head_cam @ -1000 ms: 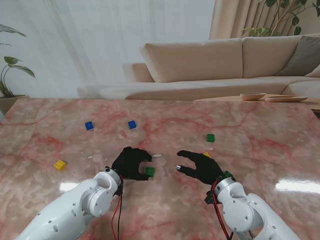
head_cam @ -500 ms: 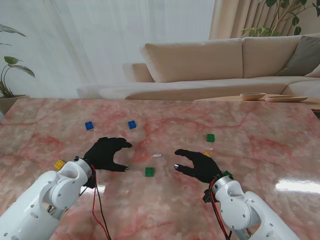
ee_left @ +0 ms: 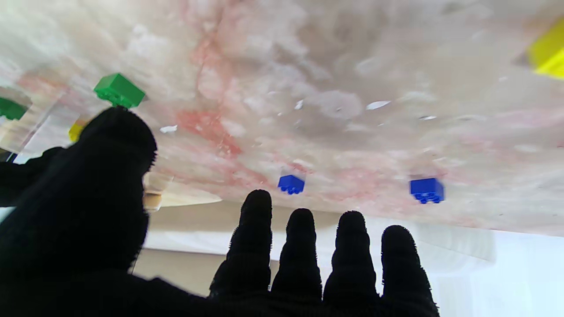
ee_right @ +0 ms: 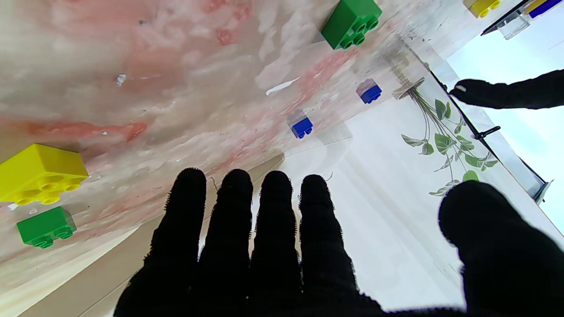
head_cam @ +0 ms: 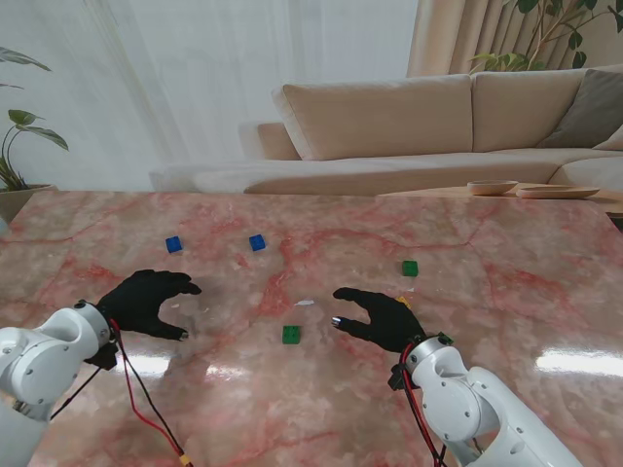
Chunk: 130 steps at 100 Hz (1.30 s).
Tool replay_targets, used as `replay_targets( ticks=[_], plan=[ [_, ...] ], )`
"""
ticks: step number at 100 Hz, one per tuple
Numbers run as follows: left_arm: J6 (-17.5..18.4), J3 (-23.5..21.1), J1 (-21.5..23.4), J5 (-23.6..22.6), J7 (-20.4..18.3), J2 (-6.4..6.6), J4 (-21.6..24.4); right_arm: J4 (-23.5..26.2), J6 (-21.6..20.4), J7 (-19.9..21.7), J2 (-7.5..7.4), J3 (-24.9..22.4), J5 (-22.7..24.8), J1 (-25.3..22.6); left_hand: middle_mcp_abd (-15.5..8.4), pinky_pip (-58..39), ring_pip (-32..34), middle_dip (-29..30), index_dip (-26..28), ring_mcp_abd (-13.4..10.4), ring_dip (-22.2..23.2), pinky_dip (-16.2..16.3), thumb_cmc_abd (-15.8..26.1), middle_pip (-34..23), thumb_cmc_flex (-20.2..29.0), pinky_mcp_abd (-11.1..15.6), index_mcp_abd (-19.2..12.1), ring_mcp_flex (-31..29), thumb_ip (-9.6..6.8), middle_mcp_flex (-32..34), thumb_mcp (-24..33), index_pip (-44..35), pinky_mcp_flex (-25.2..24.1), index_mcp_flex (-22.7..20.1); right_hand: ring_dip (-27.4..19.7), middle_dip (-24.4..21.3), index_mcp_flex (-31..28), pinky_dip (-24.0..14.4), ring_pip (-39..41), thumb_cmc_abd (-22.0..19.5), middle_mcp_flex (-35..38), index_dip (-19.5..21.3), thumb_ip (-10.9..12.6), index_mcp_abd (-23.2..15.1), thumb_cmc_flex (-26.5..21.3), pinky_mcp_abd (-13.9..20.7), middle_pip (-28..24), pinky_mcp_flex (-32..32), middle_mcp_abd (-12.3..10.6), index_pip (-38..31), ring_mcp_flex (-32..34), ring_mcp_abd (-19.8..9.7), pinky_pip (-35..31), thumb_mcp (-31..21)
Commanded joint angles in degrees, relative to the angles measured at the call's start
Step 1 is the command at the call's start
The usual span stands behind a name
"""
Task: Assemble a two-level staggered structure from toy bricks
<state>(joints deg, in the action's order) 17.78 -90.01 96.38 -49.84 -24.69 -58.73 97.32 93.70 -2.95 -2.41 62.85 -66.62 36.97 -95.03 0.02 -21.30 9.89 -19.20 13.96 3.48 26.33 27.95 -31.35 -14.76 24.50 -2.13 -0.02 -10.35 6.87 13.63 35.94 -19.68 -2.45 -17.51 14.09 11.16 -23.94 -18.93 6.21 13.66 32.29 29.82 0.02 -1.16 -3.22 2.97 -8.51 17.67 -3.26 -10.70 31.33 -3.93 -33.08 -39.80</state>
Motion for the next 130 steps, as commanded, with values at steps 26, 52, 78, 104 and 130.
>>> replay_targets(
  ticks=[26, 52, 78, 104, 130],
  plan=[
    [3.69, -6.18, -0.75, -0.89, -8.01, 2.99, -2.87, -0.83, 0.53, 0.46, 0.32, 0.91, -0.6, 0.65, -1.16, 7.4, -2.98, 1.65, -1.59, -2.72, -2.01, -1.51, -1.26, 4.42, 3.23, 2.83, -1.49, 4.86, -2.75, -3.16, 10.65, 2.45, -0.43, 2.17, 0.43, 0.8, -1.06, -1.39, 0.45, 0.23, 0.6, -0.47, -0.74, -1.25, -0.85, 0.42, -0.3, 0.02, -1.23, -0.81, 0.36, -1.25, -0.99, -0.57],
    [4.93, -7.28, -3.0, -5.02, -12.24, 3.97, -6.08, -0.8, 0.61, 0.98, 0.25, 1.33, -0.72, 1.13, -0.72, 11.04, -3.17, 1.43, -2.3, -2.47, -2.26, 0.12, 0.21, 6.57, 6.47, 2.88, -5.35, 6.4, -5.85, -3.97, 24.33, 3.47, -0.7, 3.21, 0.43, 0.82, -1.09, -1.41, 0.45, 0.25, 0.61, -0.46, -0.74, -1.32, -0.82, 0.42, -0.31, 0.01, -1.24, -0.82, 0.38, -1.21, -1.0, -0.56],
    [5.34, -7.06, -6.49, -6.72, -18.59, 5.15, -9.2, -0.96, 0.91, 1.1, 0.28, 1.85, -0.79, 1.83, -0.3, 13.84, -4.88, 0.63, -2.33, -2.13, -2.62, 0.74, -2.2, 8.91, 15.04, 2.3, -8.18, 7.51, -4.58, -5.08, 33.02, 3.27, -0.75, 3.64, 0.48, 0.94, -1.13, -1.43, 0.51, 0.24, 0.79, -0.45, -0.73, -1.39, -0.82, 0.41, -0.46, 0.03, -1.26, -0.84, 0.43, -1.22, -1.01, -0.57],
    [6.85, -6.87, -7.22, -10.64, -16.4, 5.16, -12.09, -1.17, 0.77, 1.35, 0.27, 2.1, -1.07, 2.21, -0.27, 13.33, -3.79, -0.25, -1.3, -1.74, -1.76, 2.01, -2.84, 8.29, 17.24, 2.1, -10.6, 7.17, -2.82, -4.82, 31.29, 1.4, -0.82, 6.56, 0.51, 1.02, -1.09, -1.44, 0.5, 0.25, 0.81, -0.46, -0.74, -1.34, -0.86, 0.44, -0.49, 0.02, -1.33, -0.82, 0.44, -1.24, -1.01, -0.56],
    [8.53, -5.01, -8.58, -14.15, -10.59, 5.01, -16.74, -0.96, 0.87, 1.57, 0.23, 2.03, -1.11, 2.12, -0.35, 11.2, -1.85, -1.52, 1.07, -1.3, -0.43, 4.43, -5.03, 8.36, 11.47, 1.92, -10.94, 6.74, -1.14, -5.04, 25.41, 1.06, -0.87, 8.78, 0.51, 1.04, -1.14, -1.43, 0.5, 0.22, 0.78, -0.46, -0.74, -1.31, -0.85, 0.47, -0.49, 0.06, -1.28, -0.83, 0.49, -1.28, -1.01, -0.53]
  ],
)
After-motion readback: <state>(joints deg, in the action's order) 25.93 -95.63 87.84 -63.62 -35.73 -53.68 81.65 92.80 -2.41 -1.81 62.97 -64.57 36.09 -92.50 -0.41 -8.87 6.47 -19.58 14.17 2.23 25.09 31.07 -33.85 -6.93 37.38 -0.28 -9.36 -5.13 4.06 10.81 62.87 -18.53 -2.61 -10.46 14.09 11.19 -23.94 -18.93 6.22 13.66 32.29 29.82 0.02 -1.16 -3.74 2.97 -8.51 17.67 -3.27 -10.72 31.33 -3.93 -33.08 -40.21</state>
